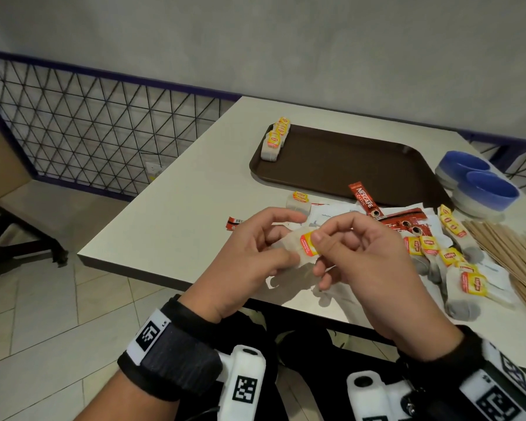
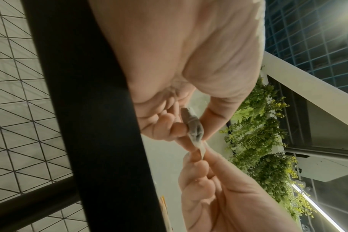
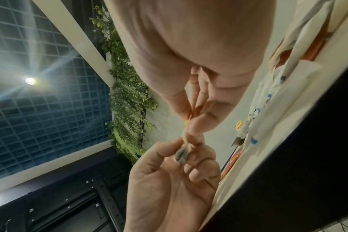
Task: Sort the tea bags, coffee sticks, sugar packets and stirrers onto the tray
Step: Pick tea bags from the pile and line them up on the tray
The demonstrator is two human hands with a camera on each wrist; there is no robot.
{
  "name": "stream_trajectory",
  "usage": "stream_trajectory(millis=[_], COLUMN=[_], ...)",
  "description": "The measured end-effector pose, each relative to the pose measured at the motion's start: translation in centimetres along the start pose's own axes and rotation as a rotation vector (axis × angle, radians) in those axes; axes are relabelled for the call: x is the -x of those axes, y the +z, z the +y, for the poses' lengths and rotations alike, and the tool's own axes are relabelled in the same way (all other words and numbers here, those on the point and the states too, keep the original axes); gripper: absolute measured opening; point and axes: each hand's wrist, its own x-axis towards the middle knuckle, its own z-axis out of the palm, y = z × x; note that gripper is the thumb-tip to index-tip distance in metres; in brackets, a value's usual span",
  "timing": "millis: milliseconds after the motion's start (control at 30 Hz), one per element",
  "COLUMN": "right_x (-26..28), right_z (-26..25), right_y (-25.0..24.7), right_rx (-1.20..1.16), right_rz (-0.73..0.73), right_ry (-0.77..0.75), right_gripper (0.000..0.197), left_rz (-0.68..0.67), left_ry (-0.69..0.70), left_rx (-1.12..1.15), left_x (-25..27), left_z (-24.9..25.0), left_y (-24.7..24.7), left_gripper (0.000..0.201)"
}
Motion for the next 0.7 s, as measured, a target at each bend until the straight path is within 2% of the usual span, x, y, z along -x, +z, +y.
stream_trajectory(millis=[133, 333, 467, 533, 700], right_x=[0.0, -0.1, -0.2, -0.3, -0.4], right_z=[0.3, 0.3, 0.2, 0.2, 0.5], right_y=[-0.1, -0.9, -1.5, -1.9, -2.1], right_rx=[-0.004, -0.025, -0.069, -0.095, -0.071], right_rz=[-0.035, 0.002, -0.002, -0.013, -0.019], right_ry=[0.016, -0.046, 0.008, 0.059, 0.067], right_gripper=[0.014, 0.019, 0.022, 0.02, 0.021], left_rz=[-0.015, -0.003, -0.009, -0.008, 0.04], left_ry=[0.008, 0.045, 0.064, 0.067, 0.105], left_rx=[0.014, 0.031, 0.053, 0.066, -0.042], left_x=[0.0, 0.0, -0.1, -0.1, -0.1], left_z=[-0.1, -0.3, -0.4, -0.3, -0.6], left_y=[-0.1, 0.0, 0.0, 0.1, 0.1], left_gripper=[0.05, 0.054, 0.06, 0.054, 0.013])
